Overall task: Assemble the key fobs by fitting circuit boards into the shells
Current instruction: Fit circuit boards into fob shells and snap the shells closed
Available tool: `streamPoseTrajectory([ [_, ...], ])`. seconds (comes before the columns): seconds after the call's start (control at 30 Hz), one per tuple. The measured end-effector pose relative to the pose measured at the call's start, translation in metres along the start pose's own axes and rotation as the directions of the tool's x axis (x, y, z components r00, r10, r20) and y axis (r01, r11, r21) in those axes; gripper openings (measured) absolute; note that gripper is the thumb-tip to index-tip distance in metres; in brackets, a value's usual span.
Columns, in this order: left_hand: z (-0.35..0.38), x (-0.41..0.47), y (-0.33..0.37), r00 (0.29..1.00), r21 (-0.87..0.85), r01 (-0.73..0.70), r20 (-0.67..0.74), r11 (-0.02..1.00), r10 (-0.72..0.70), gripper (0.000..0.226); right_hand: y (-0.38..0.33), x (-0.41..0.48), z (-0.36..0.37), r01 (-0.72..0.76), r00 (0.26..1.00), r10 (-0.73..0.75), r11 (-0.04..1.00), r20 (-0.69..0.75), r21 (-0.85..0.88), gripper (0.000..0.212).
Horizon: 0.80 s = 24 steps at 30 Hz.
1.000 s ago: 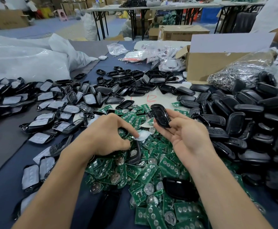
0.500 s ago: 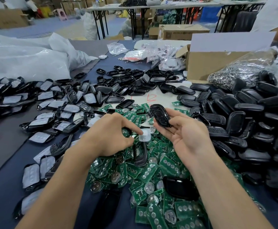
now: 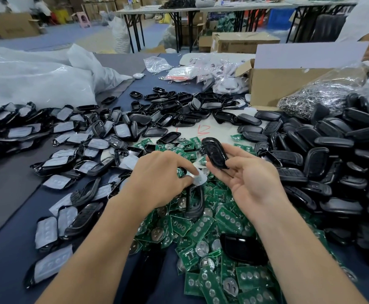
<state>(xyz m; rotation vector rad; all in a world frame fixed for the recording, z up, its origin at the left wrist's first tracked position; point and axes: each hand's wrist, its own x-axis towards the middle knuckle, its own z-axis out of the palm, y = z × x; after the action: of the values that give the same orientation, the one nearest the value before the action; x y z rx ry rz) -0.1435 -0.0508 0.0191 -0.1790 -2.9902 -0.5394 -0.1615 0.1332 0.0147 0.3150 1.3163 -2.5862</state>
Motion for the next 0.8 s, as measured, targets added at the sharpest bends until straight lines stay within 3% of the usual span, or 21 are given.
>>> streamPoseTrajectory([
  [0.2, 0.004, 0.002, 0.003, 0.999, 0.001, 0.029, -0.022, 1.000, -0.029, 0.012, 0.001, 0.000, 0.000, 0.019, 1.000, -0.020, 0.999, -0.015, -0.042, 0.028],
  [0.3, -0.003, 0.000, -0.001, 0.998, -0.109, 0.048, 0.042, 0.993, -0.044, 0.010, 0.001, 0.000, -0.001, 0.070, 0.996, -0.078, 0.988, -0.052, -0.135, 0.027],
  [0.4, -0.004, -0.001, 0.000, 0.992, -0.185, 0.103, 0.091, 0.977, -0.087, 0.027, 0.002, 0.001, 0.000, 0.104, 0.991, -0.119, 0.975, -0.066, -0.194, 0.028],
  [0.57, 0.005, 0.000, 0.008, 0.996, -0.009, 0.084, -0.023, 0.996, -0.084, 0.020, 0.003, 0.002, 0.001, 0.101, 0.991, -0.117, 0.975, -0.068, -0.198, 0.029],
  [0.63, 0.007, -0.002, 0.012, 0.993, -0.011, 0.056, -0.105, 0.998, -0.057, 0.012, 0.003, 0.002, 0.000, 0.112, 0.988, -0.131, 0.972, -0.083, -0.204, 0.028],
  [0.73, 0.007, -0.005, 0.017, 0.977, -0.185, 0.043, -0.198, 0.982, -0.080, 0.012, 0.003, 0.003, -0.001, 0.130, 0.983, -0.154, 0.969, -0.104, -0.210, 0.028],
  [0.8, 0.006, -0.005, 0.018, 0.970, -0.463, 0.044, -0.194, 0.885, -0.149, 0.015, 0.003, 0.004, -0.002, 0.148, 0.978, -0.174, 0.966, -0.112, -0.212, 0.029],
])
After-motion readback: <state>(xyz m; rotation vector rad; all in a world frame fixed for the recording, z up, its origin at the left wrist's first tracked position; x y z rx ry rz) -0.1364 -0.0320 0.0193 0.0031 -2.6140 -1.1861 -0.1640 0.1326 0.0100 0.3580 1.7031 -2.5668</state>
